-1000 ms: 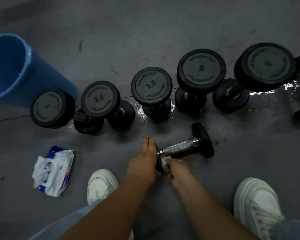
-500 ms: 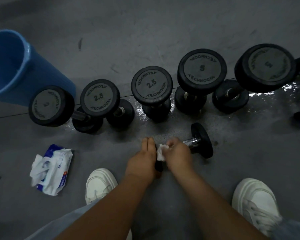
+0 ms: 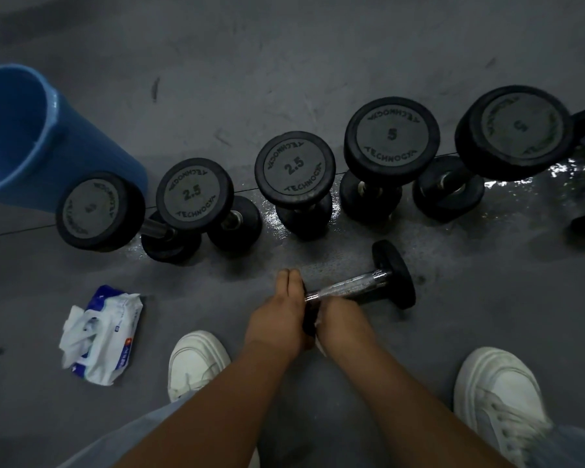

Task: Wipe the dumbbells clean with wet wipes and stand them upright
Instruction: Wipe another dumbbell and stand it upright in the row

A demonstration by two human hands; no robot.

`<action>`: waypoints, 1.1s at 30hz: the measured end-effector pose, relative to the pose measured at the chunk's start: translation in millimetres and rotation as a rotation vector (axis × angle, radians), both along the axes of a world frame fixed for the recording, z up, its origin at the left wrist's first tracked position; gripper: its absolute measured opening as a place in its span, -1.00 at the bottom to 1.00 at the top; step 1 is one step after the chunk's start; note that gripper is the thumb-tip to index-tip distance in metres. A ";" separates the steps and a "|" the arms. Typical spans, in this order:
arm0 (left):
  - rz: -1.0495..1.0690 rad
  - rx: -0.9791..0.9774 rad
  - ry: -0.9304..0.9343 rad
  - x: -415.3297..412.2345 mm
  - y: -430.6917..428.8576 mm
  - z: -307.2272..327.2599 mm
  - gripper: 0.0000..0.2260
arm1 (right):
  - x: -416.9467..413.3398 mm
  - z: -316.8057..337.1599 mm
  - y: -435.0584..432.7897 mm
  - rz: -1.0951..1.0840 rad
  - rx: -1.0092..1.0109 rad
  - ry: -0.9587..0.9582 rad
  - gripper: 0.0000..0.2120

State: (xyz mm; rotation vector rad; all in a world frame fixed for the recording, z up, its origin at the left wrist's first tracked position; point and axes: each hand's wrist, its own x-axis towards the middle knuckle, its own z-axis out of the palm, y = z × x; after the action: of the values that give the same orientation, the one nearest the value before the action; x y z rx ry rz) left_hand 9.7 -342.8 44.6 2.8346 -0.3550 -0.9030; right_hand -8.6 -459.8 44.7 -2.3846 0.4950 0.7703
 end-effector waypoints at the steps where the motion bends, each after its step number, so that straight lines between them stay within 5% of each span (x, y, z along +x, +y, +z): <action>1: 0.005 -0.005 0.001 0.4 0.1 0.5 -0.05 | -2.6 0.4 -2.6 -0.068 0.006 -0.047 -0.87; 4: 0.010 -0.012 -0.004 -0.1 0.5 0.8 -0.08 | 2.3 -0.3 -0.5 -0.227 0.067 -0.288 -0.94; 9: -0.001 -0.010 -0.008 1.2 -0.6 0.5 -0.11 | 4.3 6.8 -11.0 -0.253 -0.002 -0.075 -0.83; 13: 0.006 0.018 0.004 3.1 -1.6 3.1 -0.08 | -19.3 11.8 -29.5 -0.789 0.153 -0.274 -0.88; 16: 0.002 0.030 0.018 3.8 -1.7 2.8 -0.02 | -20.8 2.6 -21.3 -1.162 0.352 -0.339 -0.74; 23: 0.001 0.011 0.009 5.3 -0.2 2.4 -0.07 | -3.1 -3.9 -4.9 -1.006 0.207 -0.315 -0.51; 29: -0.003 0.007 -0.010 2.1 -1.2 3.4 -0.10 | -24.4 -15.2 -12.5 -0.439 -0.039 -0.202 -0.21; 33: 0.000 0.019 -0.008 4.7 -1.8 4.1 -0.08 | 0.2 -20.7 -20.3 -0.627 0.189 -0.053 -0.19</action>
State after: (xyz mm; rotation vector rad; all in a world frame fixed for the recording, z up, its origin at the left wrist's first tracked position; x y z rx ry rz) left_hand 14.4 -344.6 48.7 2.8561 -0.3501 -0.8995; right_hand -8.4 -480.1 24.0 -1.9015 1.0287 0.4405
